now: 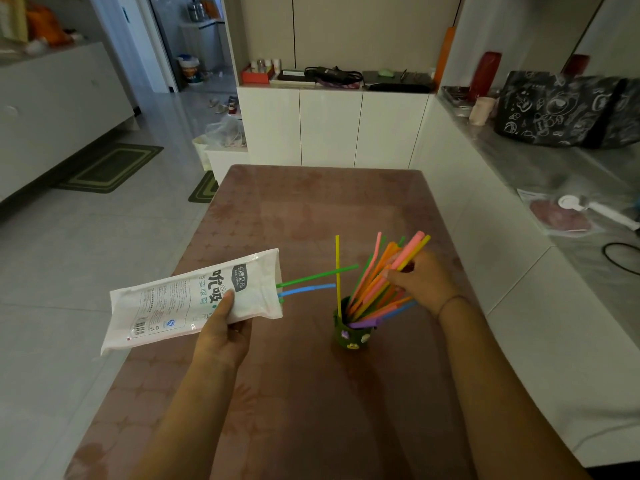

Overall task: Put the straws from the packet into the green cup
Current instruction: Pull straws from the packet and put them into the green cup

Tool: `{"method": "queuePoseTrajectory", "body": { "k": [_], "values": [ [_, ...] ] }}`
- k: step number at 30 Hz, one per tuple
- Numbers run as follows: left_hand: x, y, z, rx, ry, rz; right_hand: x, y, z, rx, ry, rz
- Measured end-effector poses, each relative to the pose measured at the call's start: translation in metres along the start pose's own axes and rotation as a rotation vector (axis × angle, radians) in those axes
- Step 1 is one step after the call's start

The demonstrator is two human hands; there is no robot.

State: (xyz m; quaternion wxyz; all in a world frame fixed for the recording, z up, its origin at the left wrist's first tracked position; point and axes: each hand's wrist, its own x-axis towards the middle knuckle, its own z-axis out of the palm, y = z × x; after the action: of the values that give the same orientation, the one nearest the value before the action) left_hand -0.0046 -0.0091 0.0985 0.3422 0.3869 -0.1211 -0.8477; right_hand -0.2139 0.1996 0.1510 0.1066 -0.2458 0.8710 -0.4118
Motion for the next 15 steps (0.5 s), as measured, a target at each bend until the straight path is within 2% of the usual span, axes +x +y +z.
{"method": "queuePoseTrajectory", "body": {
  "k": [6, 15],
  "values": [
    [0.001, -0.002, 0.000, 0.012, -0.013, 0.011, 0.003, -0.001, 0.005, -0.007, -0.035, 0.031],
    [0.000, -0.006, 0.006, 0.003, -0.014, 0.004, 0.000, -0.009, -0.015, 0.085, 0.166, -0.031]
  ]
}}
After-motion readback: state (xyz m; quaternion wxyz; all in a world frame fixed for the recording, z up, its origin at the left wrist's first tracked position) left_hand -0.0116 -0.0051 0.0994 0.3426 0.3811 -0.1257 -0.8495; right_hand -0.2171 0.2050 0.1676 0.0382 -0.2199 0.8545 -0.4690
